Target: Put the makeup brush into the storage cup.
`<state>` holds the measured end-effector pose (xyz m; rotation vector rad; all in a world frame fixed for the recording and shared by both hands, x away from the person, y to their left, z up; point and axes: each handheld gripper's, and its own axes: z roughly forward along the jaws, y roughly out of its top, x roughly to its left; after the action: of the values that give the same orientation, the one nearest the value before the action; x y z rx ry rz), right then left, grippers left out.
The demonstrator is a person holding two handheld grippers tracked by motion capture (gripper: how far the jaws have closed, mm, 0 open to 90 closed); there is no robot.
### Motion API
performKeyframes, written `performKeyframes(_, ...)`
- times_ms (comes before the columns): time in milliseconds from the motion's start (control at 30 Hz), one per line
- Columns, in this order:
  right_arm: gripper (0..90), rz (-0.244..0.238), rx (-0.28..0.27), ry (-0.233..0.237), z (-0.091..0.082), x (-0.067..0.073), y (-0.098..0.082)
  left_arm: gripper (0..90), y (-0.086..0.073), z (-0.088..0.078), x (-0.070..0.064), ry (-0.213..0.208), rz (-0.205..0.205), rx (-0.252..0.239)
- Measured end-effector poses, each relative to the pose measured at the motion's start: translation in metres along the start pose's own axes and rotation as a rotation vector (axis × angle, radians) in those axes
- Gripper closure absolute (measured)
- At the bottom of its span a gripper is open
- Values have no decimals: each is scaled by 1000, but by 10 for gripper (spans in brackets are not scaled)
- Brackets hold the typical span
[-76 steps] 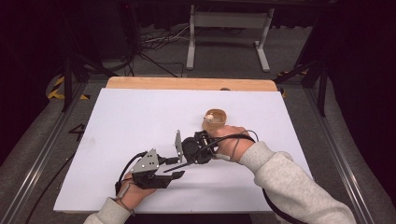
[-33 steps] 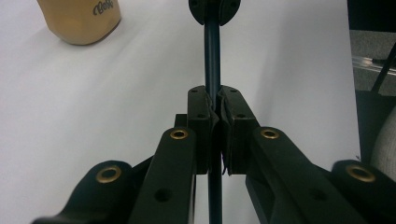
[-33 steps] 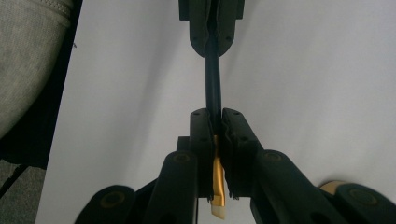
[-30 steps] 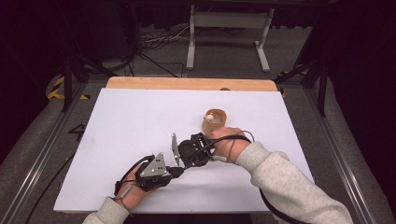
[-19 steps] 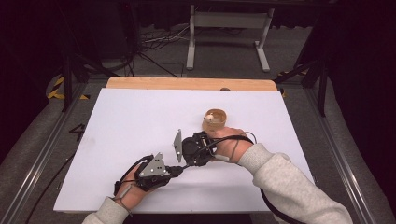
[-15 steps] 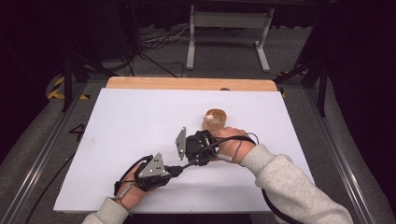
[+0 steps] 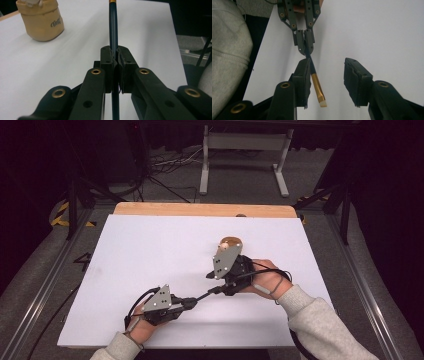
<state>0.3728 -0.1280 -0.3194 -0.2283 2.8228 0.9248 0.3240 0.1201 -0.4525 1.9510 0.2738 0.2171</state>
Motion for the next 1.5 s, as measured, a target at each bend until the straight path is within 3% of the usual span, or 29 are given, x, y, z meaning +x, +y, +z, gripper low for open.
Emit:
performKeyframes(100,552,23,-42,-2,-2,2,-6,839,-3,1,3,-15,-20,-46)
performKeyframes(233,543,24,-69,-20,-3,5,-9,839,-4,3,4,-27,-46,-58)
performKeyframes(367,528,22,-109,-38,-3,9,-10,839,-4,5,5,-44,-49,-89)
performKeyframes(667,511,64,-227,-33,-1,10,-20,839,-5,0,7,-68,-71,-149)
performKeyframes(1067,510,113,-343,-28,9,13,-33,839,-4,-3,7,-85,-56,-191)
performKeyframes(1500,525,177,-449,20,21,13,-45,838,-5,-4,8,-91,-52,-218)
